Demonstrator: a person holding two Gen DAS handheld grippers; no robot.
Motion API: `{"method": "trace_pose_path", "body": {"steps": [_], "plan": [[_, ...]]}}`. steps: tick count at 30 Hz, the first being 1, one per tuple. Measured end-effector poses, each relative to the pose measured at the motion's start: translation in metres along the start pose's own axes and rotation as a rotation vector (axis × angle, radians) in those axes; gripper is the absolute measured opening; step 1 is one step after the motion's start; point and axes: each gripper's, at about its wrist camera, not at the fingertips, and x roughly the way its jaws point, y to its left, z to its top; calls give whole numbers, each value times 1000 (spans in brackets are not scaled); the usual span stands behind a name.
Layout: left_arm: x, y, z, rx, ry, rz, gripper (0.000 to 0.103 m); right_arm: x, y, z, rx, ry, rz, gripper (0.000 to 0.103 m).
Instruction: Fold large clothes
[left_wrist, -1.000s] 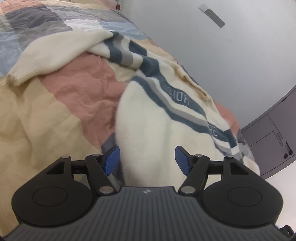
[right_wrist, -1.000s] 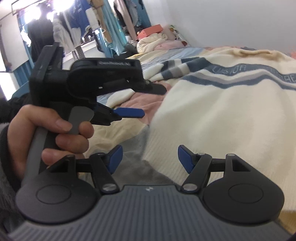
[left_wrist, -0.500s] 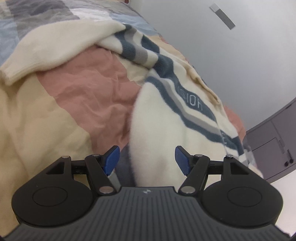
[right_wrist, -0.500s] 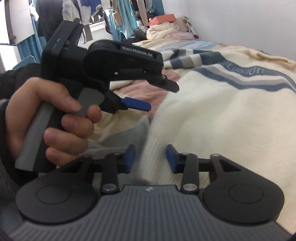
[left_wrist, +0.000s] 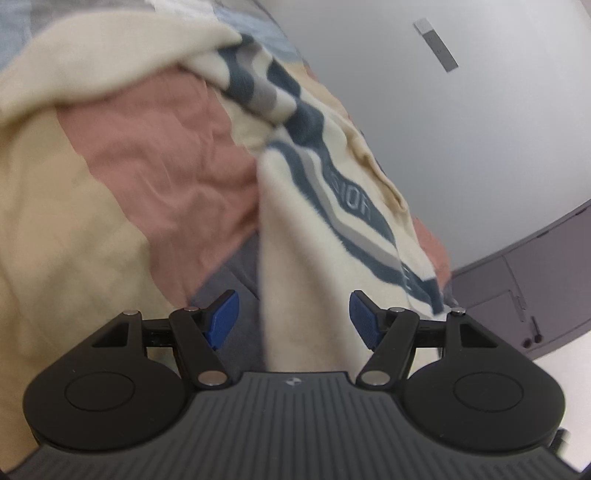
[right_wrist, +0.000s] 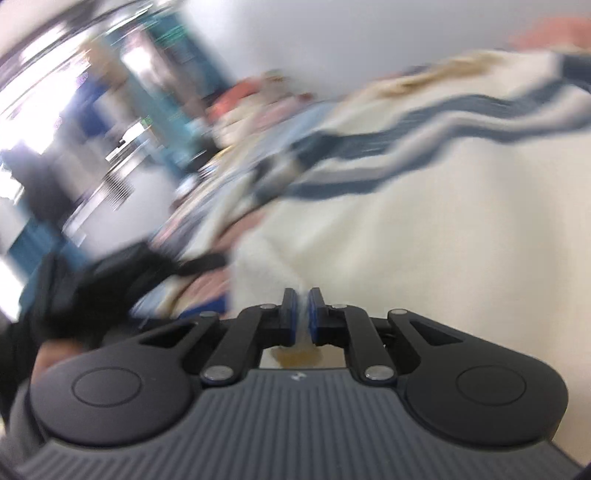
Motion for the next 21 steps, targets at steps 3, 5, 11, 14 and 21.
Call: {"method": "trace_pose_path", "body": {"steps": [3, 5, 11, 14, 21], "plan": [[9, 0, -7, -40, 59, -61, 71, -3, -36, 3, 150, -1, -54, 3], [13, -1, -14, -52, 78, -73, 71, 0, -52, 0, 201, 25, -87, 2], [19, -1, -27, -66, 119, -121, 69, 5, -56, -2, 212, 45, -96, 3], [23, -4, -31, -64, 129, -158, 60, 5, -56, -2, 213, 55, -82, 3], [26, -16, -39, 18, 118, -104, 22, 10, -48, -3, 224, 85, -7, 5]]}}
